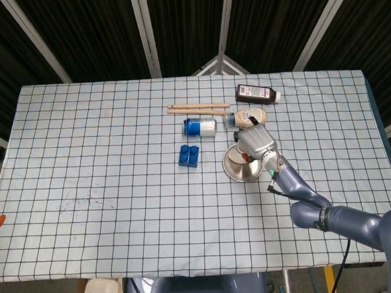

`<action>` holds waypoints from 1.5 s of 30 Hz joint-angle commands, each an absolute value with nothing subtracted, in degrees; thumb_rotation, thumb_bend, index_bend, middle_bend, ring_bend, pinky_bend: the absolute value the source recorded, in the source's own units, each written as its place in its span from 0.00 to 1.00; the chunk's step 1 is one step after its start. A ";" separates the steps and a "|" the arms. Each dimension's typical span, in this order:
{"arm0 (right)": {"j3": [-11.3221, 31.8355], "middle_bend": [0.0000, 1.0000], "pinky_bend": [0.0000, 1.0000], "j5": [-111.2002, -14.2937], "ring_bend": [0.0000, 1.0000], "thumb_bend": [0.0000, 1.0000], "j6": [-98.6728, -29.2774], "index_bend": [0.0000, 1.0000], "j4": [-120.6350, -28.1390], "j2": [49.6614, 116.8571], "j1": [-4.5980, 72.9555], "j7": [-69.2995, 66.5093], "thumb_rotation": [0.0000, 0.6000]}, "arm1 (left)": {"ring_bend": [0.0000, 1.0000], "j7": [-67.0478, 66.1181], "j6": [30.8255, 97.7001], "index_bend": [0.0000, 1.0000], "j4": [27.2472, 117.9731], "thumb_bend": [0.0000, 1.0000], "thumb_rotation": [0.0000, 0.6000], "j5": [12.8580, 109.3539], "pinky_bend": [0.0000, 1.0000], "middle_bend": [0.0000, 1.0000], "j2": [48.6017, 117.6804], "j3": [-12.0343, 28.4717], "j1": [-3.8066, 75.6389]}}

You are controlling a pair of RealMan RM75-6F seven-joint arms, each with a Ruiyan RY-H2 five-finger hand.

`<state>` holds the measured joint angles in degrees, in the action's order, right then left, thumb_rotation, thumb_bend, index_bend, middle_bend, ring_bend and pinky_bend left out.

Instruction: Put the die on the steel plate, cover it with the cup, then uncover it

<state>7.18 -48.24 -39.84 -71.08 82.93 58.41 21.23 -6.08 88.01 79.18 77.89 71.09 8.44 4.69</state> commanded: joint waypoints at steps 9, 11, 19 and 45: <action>6.56 0.40 0.08 -50.03 0.43 0.46 -39.34 0.48 -70.30 80.81 56.11 18.92 1.00 | 0.00 -6.55 88.16 0.16 79.41 0.17 1.00 77.95 0.04 0.00 71.12 8.32 4.61; 6.06 0.40 0.08 -50.63 0.43 0.46 -39.38 0.48 -70.61 80.22 55.54 18.83 1.00 | 0.00 -6.62 88.16 0.16 79.43 0.17 1.00 78.00 0.04 0.00 71.13 8.27 4.61; 5.40 0.40 0.08 -52.77 0.43 0.46 -40.00 0.48 -73.76 78.14 54.12 18.34 1.00 | 0.00 -6.78 88.11 0.16 79.53 0.17 1.00 78.10 0.04 0.00 71.22 8.24 4.70; 9.40 0.40 0.08 -51.19 0.43 0.46 -42.14 0.48 -75.42 82.37 57.46 21.77 1.00 | 0.00 -5.98 87.96 0.16 79.33 0.17 1.00 78.18 0.04 0.00 70.95 8.23 4.72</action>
<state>9.29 -51.42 -41.92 -75.36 82.65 57.54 21.64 -5.99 87.96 79.33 78.17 70.95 8.23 4.72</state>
